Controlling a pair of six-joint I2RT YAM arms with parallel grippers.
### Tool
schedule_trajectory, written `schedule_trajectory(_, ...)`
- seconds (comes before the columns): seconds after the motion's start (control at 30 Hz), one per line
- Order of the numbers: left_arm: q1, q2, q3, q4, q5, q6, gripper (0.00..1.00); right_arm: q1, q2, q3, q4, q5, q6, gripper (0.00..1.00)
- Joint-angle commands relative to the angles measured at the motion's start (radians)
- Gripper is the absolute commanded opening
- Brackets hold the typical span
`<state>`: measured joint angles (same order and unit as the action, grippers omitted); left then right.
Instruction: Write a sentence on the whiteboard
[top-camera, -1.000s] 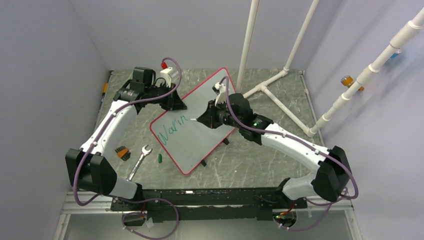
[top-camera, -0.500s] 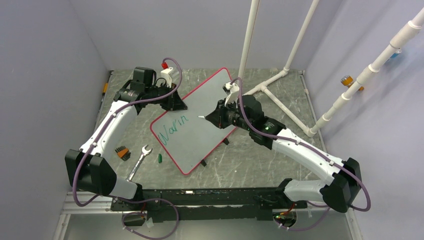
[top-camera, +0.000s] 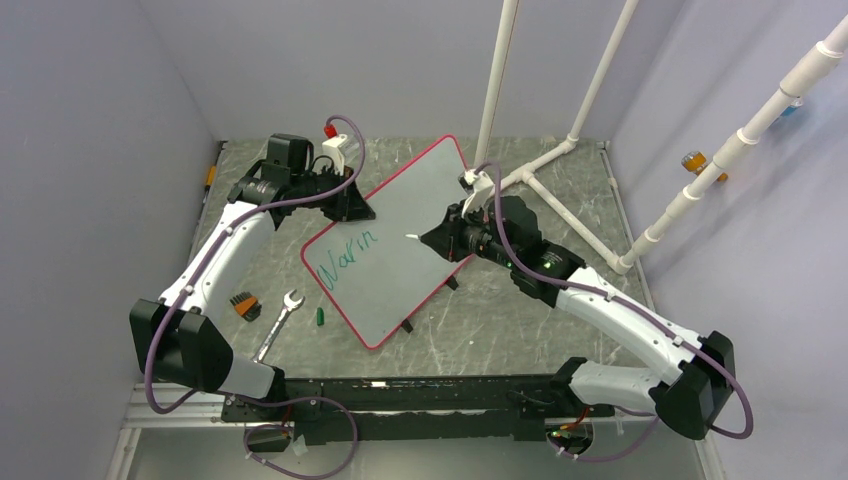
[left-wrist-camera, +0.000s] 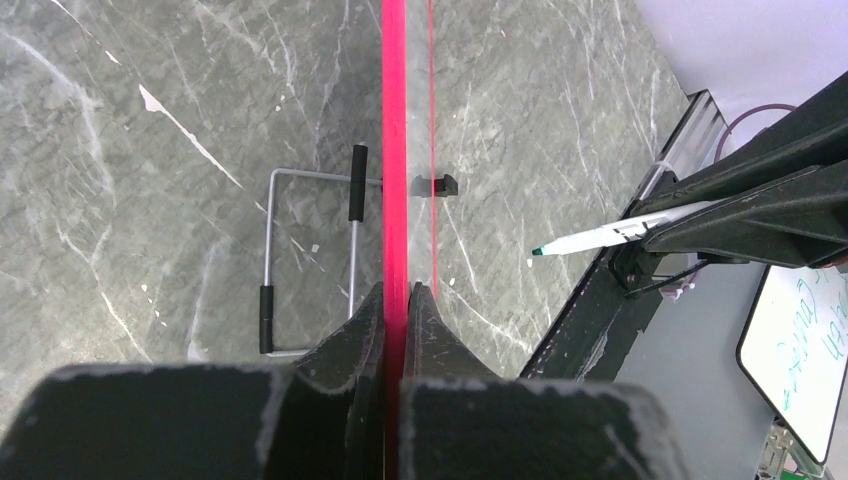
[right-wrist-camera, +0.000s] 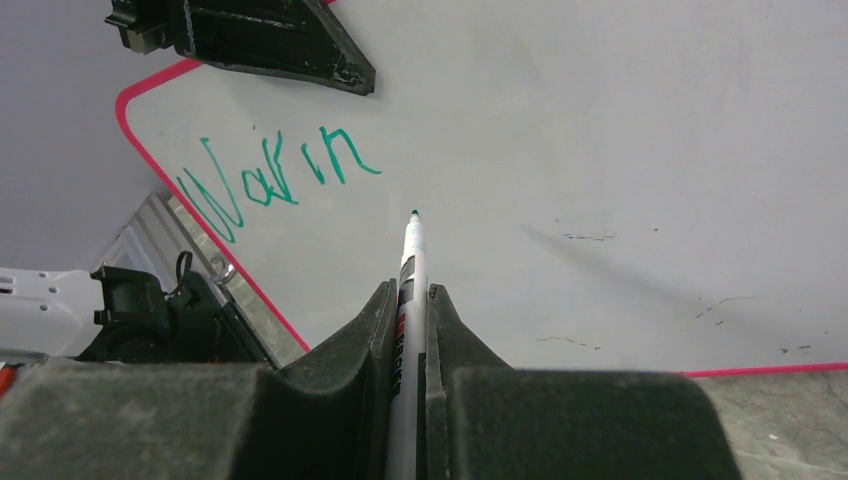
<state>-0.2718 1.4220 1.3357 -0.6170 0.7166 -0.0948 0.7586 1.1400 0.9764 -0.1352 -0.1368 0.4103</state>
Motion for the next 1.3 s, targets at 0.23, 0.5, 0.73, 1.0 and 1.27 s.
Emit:
schedule_trajectory(0.23, -0.044, 0.007, -0.024, 0.007, -0.086, 0.119, 0.0, -0.002, 0.014, -0.009, 0.152, -0.096, -0.053, 0.0)
schedule_trajectory(0.5, -0.044, 0.005, -0.023, 0.007, -0.083, 0.117, 0.0, -0.002, 0.077, 0.031, 0.205, -0.134, -0.066, 0.0)
schedule_trajectory(0.73, -0.043, 0.005, -0.022, 0.008, -0.083, 0.119, 0.0, -0.002, 0.125, 0.064, 0.224, -0.142, -0.066, 0.0)
schedule_trajectory(1.0, -0.044, 0.003, -0.023, 0.007, -0.083, 0.119, 0.0, -0.003, 0.163, 0.092, 0.255, -0.164, -0.055, 0.0)
schedule_trajectory(1.27, -0.044, 0.005, -0.023, 0.007, -0.082, 0.119, 0.0, -0.002, 0.209, 0.112, 0.275, -0.17, -0.041, 0.0)
